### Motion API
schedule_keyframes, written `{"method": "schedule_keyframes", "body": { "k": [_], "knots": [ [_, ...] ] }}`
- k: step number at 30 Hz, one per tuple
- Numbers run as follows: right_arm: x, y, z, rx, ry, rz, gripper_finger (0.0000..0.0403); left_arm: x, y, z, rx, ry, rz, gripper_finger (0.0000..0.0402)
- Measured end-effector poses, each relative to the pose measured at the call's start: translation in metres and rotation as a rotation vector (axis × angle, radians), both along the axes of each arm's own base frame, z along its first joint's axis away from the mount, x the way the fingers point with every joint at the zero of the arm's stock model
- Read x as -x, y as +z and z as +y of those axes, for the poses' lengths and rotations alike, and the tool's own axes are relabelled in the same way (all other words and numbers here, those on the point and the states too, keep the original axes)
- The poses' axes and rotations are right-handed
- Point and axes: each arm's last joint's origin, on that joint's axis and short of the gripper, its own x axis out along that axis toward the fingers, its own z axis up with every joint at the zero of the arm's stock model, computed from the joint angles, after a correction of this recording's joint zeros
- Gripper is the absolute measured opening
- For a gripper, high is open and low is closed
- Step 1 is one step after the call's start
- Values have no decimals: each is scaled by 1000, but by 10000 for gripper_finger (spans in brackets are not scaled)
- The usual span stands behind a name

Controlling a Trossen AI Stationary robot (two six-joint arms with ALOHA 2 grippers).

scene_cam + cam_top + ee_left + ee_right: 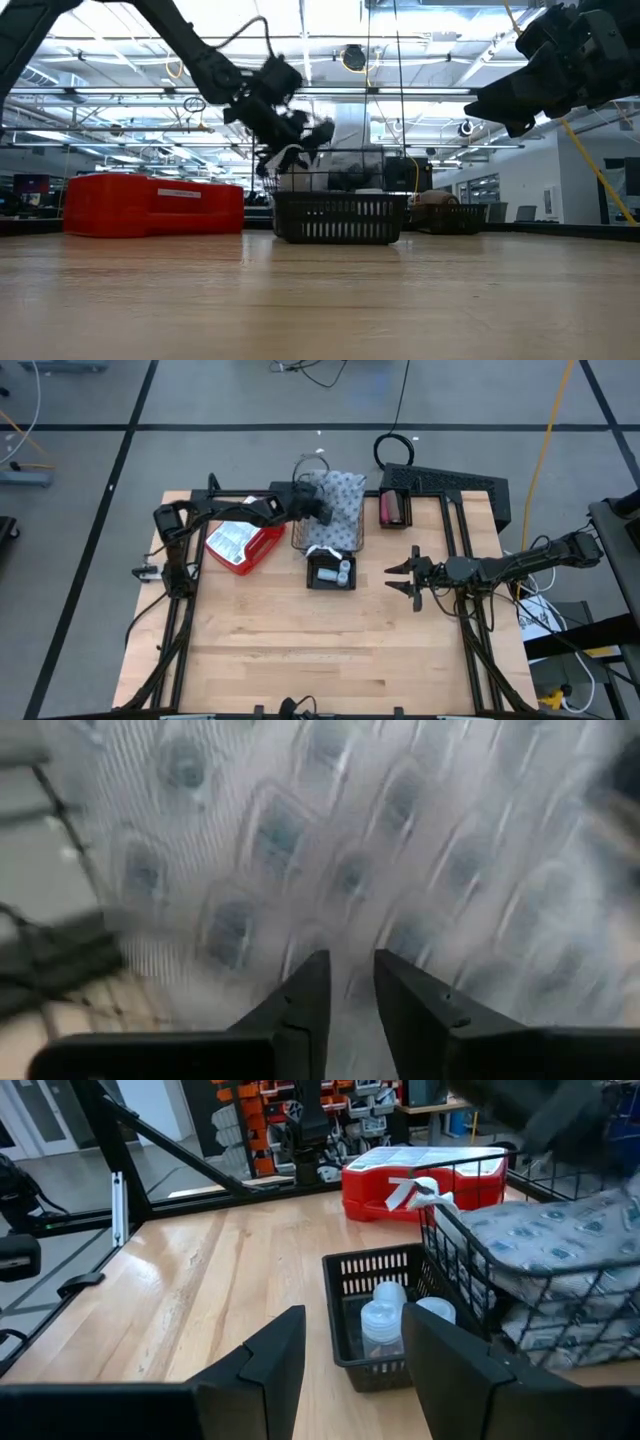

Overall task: Pick & place medical supplies in basket/bin
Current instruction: Put the blue patient gown into the black wire basket, then return to Home Position

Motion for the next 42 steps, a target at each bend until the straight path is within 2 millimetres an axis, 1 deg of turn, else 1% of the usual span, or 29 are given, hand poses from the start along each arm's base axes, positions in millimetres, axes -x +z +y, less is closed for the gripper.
{"method": "schedule_keyframes", "body": {
  "k": [2,6,7,9,15,18,22,24,26,28,31,33,35,37,40,42],
  "knots": [
    [0,0,0,0,0,0,155,1,-7,-2,7,6,45,90],
    [0,0,0,0,0,1,155,3,4,-4,39,-10,-1,90],
    [0,0,0,0,0,0,155,4,9,-5,38,-24,-18,90],
    [0,0,0,0,-1,1,155,7,23,-7,19,-50,-47,90],
    [0,0,0,-3,-1,1,155,26,82,-16,-104,-79,-152,90],
    [0,0,0,-3,-1,3,155,45,117,-26,-135,-81,-208,90],
    [1,0,0,-9,4,1,155,85,157,-50,-123,-141,-202,90],
    [2,1,1,-16,22,-10,155,107,173,-66,-135,-190,-172,90],
    [4,5,2,-27,78,-35,155,130,186,-88,-170,-240,-126,90],
    [7,10,3,-40,145,-74,155,151,196,-109,-225,-233,-103,90],
    [15,19,5,-52,238,-151,155,180,195,-139,-292,-199,-114,91],
    [21,26,5,-54,282,-212,155,199,185,-156,-317,-254,-138,94],
    [27,32,5,-49,302,-270,155,215,168,-168,-309,-330,-144,98],
    [33,36,3,-46,295,-315,155,226,145,-176,-269,-388,-128,102],
    [38,36,2,20,284,-328,155,233,111,-185,-165,-443,-169,108],
    [40,33,2,76,285,-302,155,234,95,-190,-165,-473,-217,108]
  ]
}}
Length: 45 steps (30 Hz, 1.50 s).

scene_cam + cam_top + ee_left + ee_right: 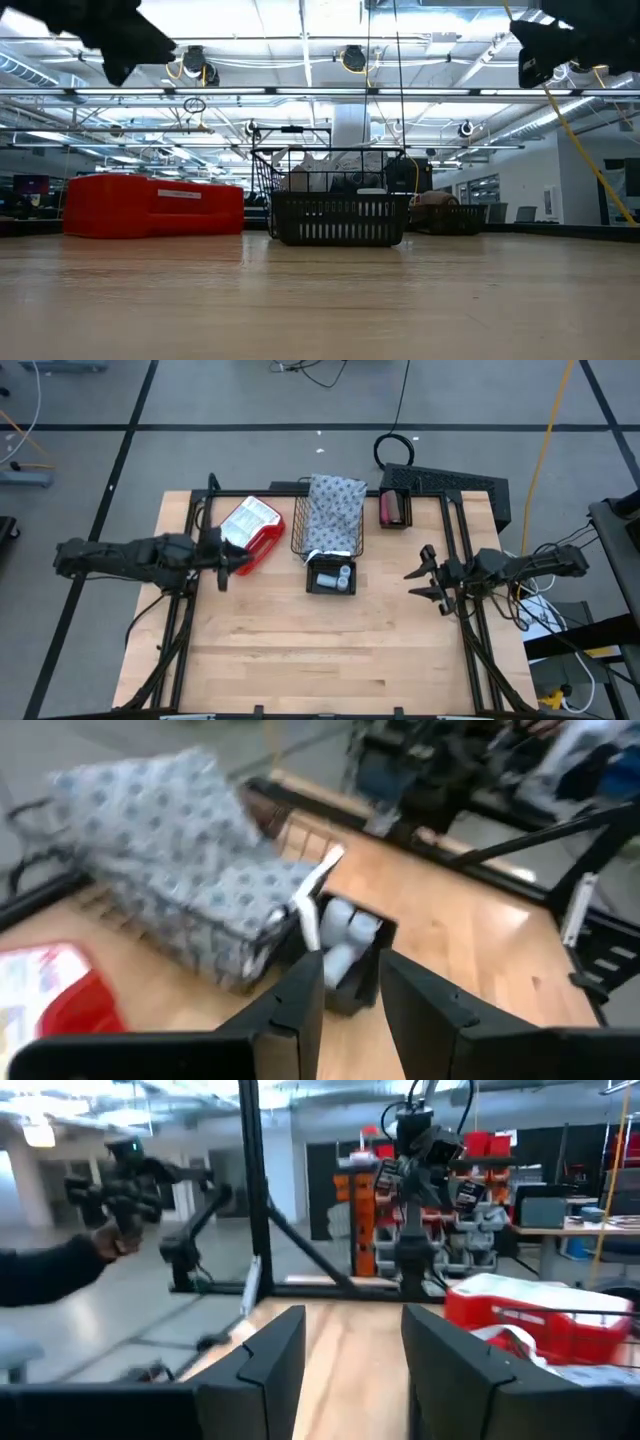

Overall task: Pick & place medical supplies in basket/bin
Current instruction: Return to Home Position

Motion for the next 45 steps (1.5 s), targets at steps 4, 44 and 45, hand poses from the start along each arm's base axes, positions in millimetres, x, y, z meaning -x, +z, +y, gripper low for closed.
{"method": "schedule_keyframes", "body": {
  "k": [4,44,45],
  "knots": [
    [3,0,-4,-26,-107,1,155,1,-27,-8,-98,-92,-84,108],
    [9,-41,-10,18,-285,101,155,30,-100,-14,-286,-137,-300,108],
    [9,-42,-10,21,-284,109,155,30,-100,-14,-295,-138,-298,108]
  ]
}}
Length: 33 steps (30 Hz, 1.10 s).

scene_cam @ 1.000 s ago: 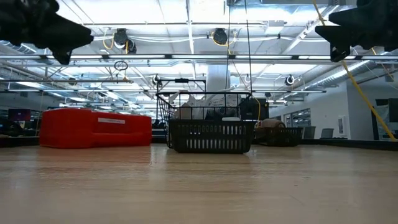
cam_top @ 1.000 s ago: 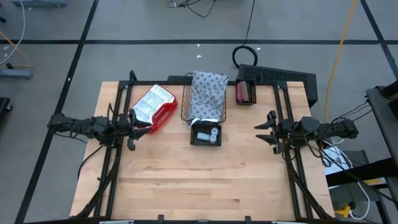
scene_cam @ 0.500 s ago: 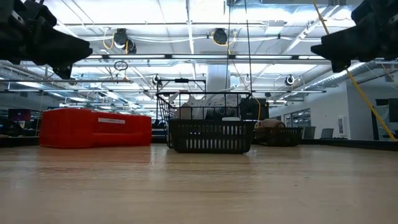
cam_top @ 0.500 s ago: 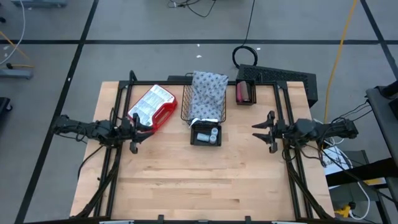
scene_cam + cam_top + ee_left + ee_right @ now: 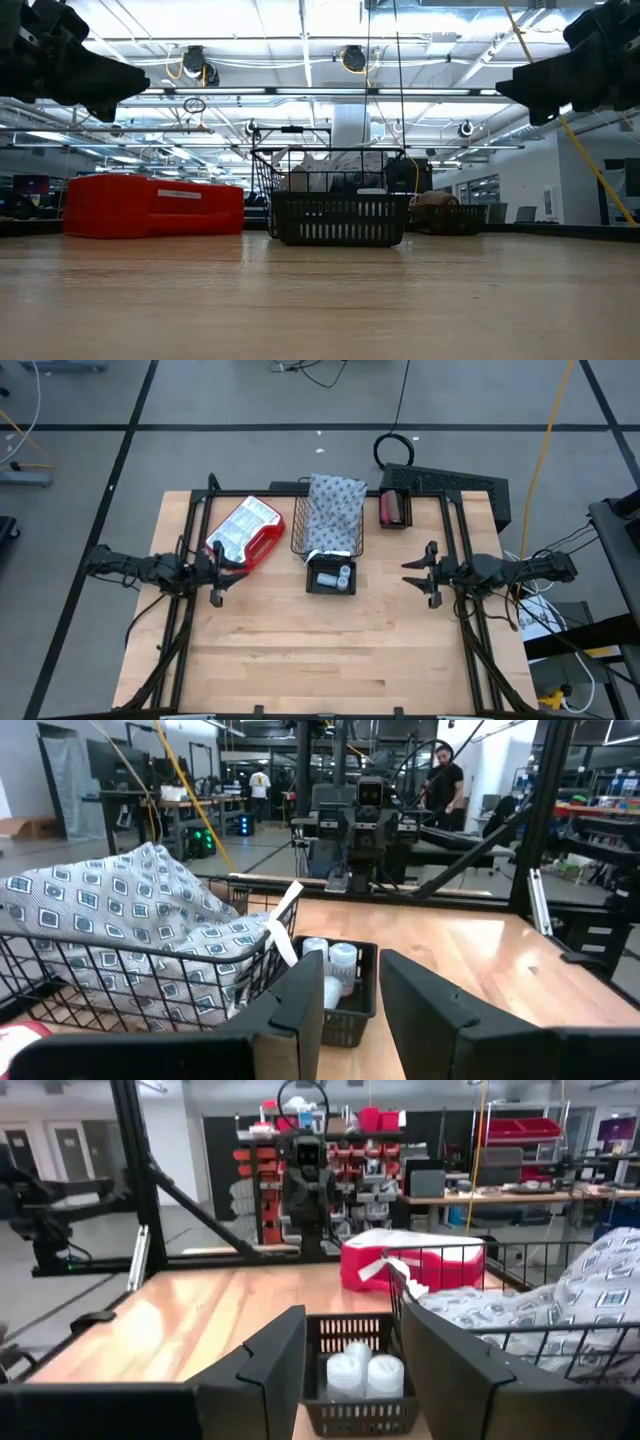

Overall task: Pick & place medical supplies in basket/bin
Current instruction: Return to Home Position

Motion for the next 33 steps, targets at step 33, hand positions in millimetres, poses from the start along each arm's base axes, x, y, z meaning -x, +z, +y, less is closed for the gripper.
{"method": "schedule_keyframes", "body": {
  "k": [33],
  "knots": [
    [-2,1,0,49,-4,-1,155,0,0,0,-7,1,1,108]
  ]
}}
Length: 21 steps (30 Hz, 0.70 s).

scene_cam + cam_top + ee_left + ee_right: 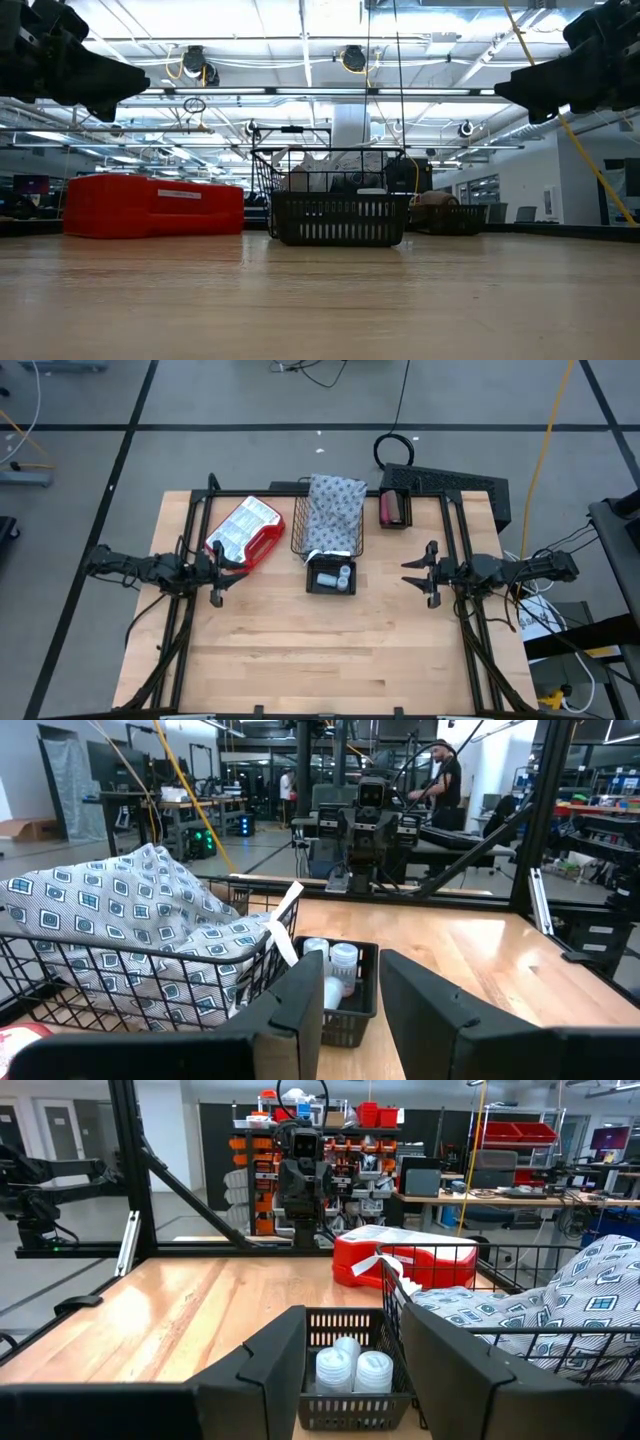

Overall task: Pick & place medical supplies in basket/bin
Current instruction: Return to Home Position

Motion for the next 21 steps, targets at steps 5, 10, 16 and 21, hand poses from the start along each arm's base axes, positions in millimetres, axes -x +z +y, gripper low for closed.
{"method": "schedule_keyframes", "body": {
  "k": [5,10,16,21],
  "knots": [
    [0,0,0,0,0,0,155,0,0,0,0,0,0,108],
    [0,0,0,0,0,0,155,0,0,0,0,0,0,108],
    [0,0,0,0,0,0,155,0,0,0,0,0,0,108],
    [0,0,0,0,0,0,155,0,0,0,0,0,0,108]
  ]
}}
